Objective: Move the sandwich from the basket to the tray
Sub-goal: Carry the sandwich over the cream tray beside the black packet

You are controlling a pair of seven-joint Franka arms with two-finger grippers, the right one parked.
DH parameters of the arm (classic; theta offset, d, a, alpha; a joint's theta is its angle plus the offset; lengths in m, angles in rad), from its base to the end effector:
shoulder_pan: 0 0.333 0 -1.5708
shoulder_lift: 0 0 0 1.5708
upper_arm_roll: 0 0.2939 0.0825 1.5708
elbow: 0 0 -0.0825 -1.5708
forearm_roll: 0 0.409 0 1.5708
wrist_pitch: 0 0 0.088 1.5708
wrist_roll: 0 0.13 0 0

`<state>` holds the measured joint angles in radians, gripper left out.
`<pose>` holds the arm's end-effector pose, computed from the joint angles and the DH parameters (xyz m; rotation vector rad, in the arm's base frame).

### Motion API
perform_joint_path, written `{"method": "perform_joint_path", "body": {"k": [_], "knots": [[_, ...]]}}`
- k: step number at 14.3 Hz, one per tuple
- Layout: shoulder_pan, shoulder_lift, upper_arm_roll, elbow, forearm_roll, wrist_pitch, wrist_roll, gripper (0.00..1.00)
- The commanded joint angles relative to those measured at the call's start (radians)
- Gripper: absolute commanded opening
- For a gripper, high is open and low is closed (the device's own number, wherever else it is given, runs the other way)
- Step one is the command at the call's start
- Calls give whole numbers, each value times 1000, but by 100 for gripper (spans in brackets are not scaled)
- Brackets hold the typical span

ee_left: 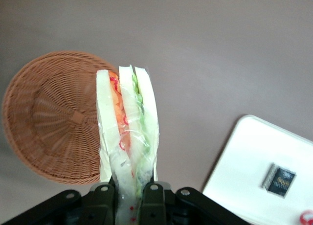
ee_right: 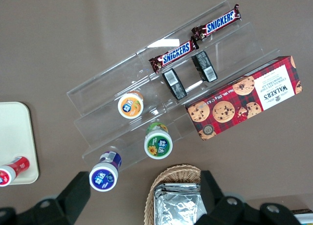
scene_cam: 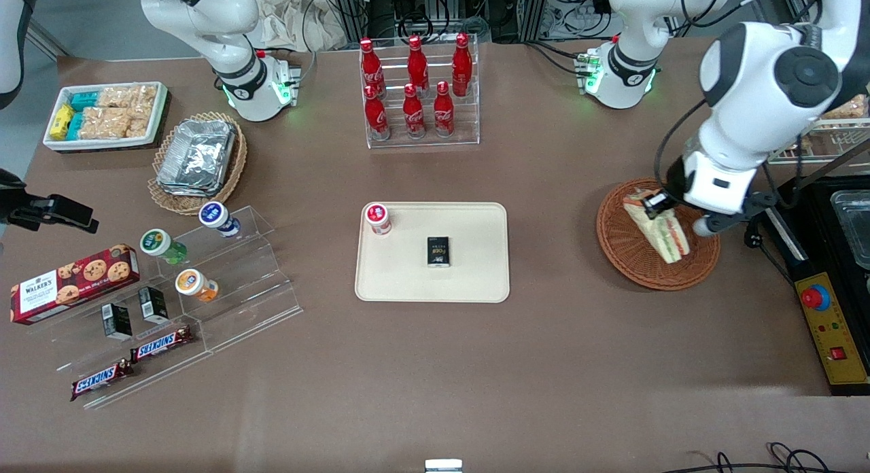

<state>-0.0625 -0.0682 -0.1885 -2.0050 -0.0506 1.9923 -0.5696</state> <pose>0.5498 -0.1464 0.4369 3.0442 0.5196 0.0562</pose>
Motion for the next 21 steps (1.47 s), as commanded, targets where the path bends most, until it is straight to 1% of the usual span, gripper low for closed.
{"method": "perform_joint_path", "body": {"k": [1, 4, 7, 10, 11, 13, 14, 16, 17, 19, 21], "knots": [[-2, 46, -57, 80, 5, -24, 156, 0], [-2, 143, -135, 172, 6, -23, 166, 0], [-13, 250, -219, 235, 12, 19, 78, 0], [-88, 329, -227, 252, 20, 113, 11, 0], [-101, 358, -227, 250, 43, 144, -4, 0], [-152, 411, -227, 250, 116, 186, -45, 0], [-161, 442, -227, 246, 158, 216, -79, 0], [-197, 499, -224, 217, 228, 307, -148, 0], [-201, 530, -224, 206, 263, 351, -194, 0], [-218, 580, -224, 183, 357, 419, -262, 0], [-226, 617, -223, 157, 414, 482, -303, 0]]}}
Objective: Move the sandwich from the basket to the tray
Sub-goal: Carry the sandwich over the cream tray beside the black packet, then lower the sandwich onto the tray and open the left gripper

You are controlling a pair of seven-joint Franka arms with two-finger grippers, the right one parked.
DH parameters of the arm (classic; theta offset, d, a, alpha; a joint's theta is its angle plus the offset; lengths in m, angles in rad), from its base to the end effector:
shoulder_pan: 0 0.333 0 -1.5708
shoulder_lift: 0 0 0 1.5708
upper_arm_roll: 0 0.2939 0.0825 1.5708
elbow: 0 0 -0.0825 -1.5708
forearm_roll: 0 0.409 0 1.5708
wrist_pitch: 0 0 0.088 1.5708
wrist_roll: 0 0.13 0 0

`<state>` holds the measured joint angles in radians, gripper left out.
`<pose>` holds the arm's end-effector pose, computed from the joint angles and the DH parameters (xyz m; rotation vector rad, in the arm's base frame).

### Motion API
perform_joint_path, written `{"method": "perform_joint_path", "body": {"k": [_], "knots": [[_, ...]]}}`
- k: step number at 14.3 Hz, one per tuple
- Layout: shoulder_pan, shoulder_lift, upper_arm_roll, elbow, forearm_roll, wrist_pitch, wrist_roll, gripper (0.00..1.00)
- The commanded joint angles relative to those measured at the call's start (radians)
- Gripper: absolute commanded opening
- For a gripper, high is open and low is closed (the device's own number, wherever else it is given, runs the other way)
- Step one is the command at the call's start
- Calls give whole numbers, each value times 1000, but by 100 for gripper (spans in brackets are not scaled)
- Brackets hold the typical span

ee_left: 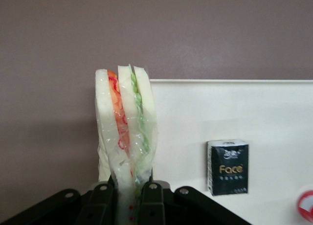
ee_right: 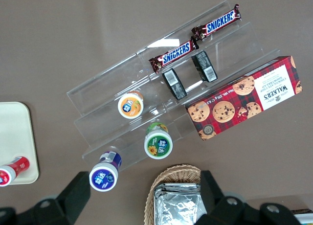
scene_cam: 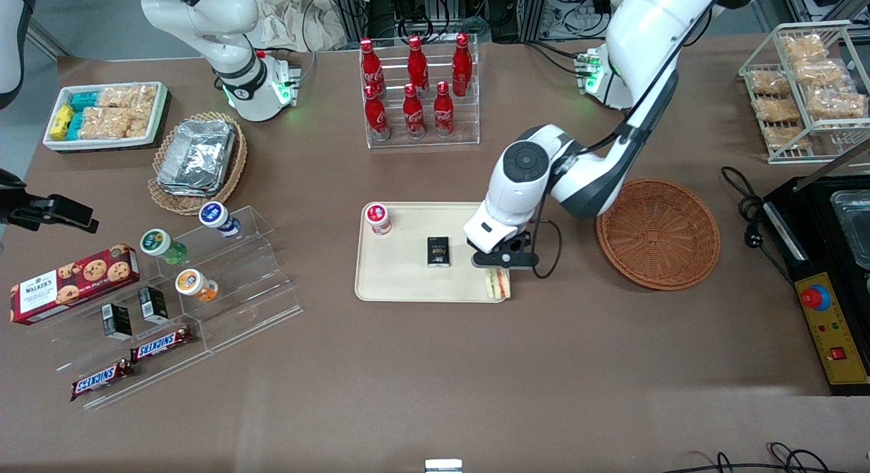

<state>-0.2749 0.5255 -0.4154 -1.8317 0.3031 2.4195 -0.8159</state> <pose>0.5250 -0.4127 0.2173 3.0642 -0.0450 0.1467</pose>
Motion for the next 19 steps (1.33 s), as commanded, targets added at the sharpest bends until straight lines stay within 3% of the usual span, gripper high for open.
{"method": "perform_joint_path", "body": {"k": [1, 5, 6, 7, 11, 14, 19], "knots": [[-12, 34, 4, -41, 83, 87, -60, 0], [-15, 34, 3, -113, 96, 167, -91, 0], [-14, 36, 3, -113, 96, 167, -120, 55], [-14, 34, 3, -113, 96, 167, -144, 100], [-6, 16, 1, -113, 96, 147, -152, 100], [0, -37, -2, -95, 93, 28, -134, 100], [0, -185, -2, 6, -51, -244, -47, 100]]}}
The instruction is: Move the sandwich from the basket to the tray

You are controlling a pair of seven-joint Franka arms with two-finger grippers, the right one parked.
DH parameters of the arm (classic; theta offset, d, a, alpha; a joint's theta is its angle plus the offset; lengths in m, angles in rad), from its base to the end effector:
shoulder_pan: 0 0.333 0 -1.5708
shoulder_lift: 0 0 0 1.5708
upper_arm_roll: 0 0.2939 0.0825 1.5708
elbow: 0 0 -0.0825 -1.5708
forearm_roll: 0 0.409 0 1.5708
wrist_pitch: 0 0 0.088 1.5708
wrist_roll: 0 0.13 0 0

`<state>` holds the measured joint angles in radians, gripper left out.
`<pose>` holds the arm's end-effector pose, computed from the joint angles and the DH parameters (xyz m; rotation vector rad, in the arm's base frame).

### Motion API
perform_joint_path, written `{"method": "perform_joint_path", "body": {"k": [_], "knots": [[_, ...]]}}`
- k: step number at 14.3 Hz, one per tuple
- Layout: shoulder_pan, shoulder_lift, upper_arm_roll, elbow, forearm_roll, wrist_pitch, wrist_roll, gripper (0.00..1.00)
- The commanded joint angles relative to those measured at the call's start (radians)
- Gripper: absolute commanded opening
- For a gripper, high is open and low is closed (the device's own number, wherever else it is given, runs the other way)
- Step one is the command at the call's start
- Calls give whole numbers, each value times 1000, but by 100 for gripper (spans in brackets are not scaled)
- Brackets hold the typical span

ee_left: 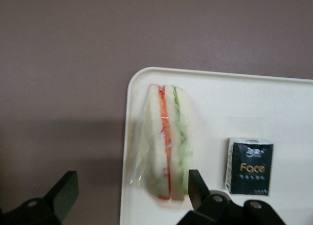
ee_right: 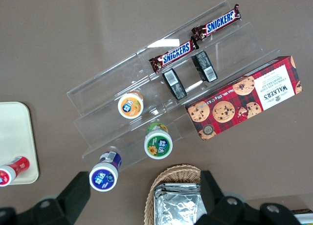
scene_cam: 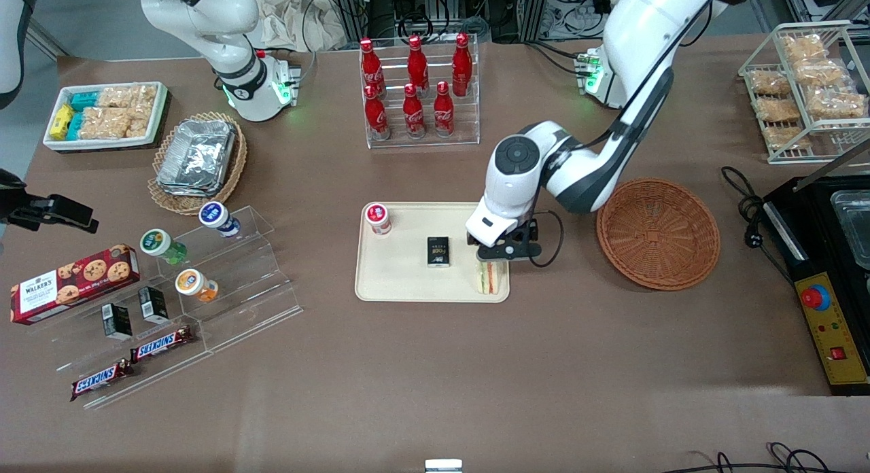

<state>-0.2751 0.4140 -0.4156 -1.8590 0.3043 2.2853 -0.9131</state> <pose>0.5162 -0.3995 0.2599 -3.1280 -0.1004 -0.1448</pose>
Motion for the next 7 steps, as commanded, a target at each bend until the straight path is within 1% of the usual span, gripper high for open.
{"method": "perform_joint_path", "body": {"k": [1, 2, 3, 5, 7], "knots": [[0, -99, 0, 62, -85, -168, 92, 100], [2, -127, 3, 96, -115, -228, 132, 100], [4, -151, 14, 130, -131, -281, 172, 100], [2, -181, 69, 217, -152, -396, 232, 100], [2, -184, 118, 343, -177, -530, 305, 100]]}}
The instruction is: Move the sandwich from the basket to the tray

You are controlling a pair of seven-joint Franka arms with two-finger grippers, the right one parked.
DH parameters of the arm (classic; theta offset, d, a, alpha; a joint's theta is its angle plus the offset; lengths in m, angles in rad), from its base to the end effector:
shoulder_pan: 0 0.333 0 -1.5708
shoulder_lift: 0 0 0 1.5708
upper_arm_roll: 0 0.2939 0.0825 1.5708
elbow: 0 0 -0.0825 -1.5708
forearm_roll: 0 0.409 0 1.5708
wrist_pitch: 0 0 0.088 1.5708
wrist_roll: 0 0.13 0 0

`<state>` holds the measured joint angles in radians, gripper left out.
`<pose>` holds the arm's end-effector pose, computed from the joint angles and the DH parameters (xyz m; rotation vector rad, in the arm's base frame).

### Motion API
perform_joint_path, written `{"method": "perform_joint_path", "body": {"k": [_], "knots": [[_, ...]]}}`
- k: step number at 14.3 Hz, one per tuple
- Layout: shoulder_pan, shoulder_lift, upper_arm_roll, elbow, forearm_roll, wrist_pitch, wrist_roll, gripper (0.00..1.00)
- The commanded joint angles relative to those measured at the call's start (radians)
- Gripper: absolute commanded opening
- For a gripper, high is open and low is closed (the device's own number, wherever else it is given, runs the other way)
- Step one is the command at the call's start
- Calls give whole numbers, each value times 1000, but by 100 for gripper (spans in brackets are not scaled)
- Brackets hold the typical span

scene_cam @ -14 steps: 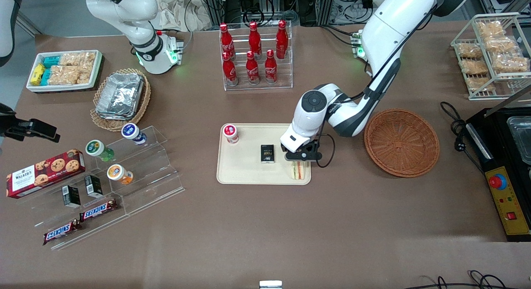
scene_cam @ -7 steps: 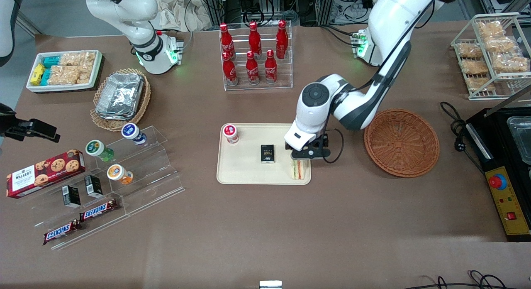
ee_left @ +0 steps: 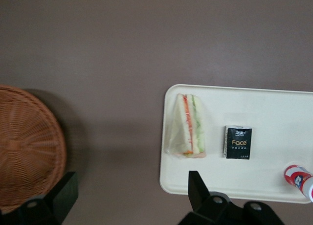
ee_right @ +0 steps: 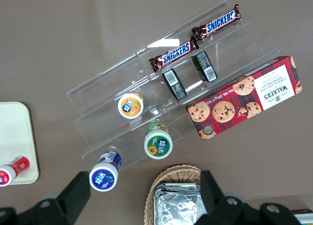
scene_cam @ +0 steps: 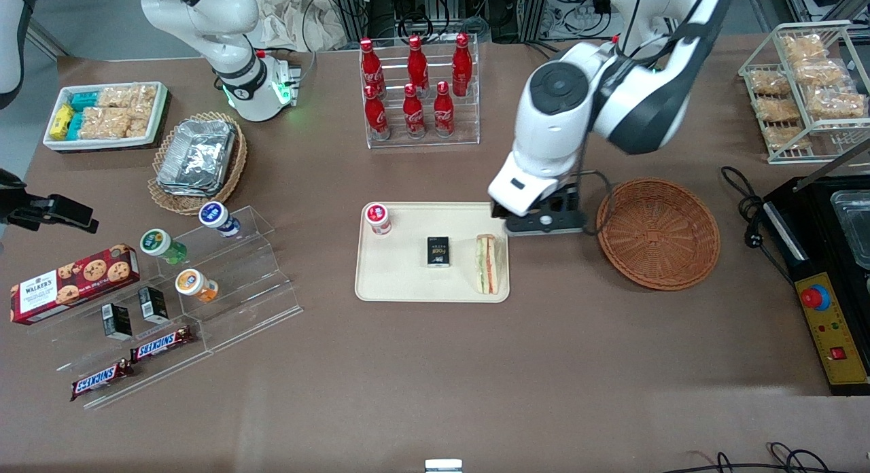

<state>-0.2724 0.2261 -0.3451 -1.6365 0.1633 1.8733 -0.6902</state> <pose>0.5470 -0.3523 0.4414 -3.0905 -0.0540 -0.1065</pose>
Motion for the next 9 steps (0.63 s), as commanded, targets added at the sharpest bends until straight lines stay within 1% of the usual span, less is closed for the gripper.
{"method": "perform_joint_path", "body": {"k": [1, 2, 4, 6, 8, 9], "knots": [[-1, 6, 81, 194, -50, -185, 125, 100], [-1, 6, 109, 239, -51, -235, 155, 100], [-1, -14, 173, 268, -51, -276, 201, 100], [-1, -53, 236, 267, -51, -293, 256, 100], [-1, -68, 317, 268, -54, -298, 374, 100], [-1, -77, 360, 265, -79, -299, 414, 100]]}}
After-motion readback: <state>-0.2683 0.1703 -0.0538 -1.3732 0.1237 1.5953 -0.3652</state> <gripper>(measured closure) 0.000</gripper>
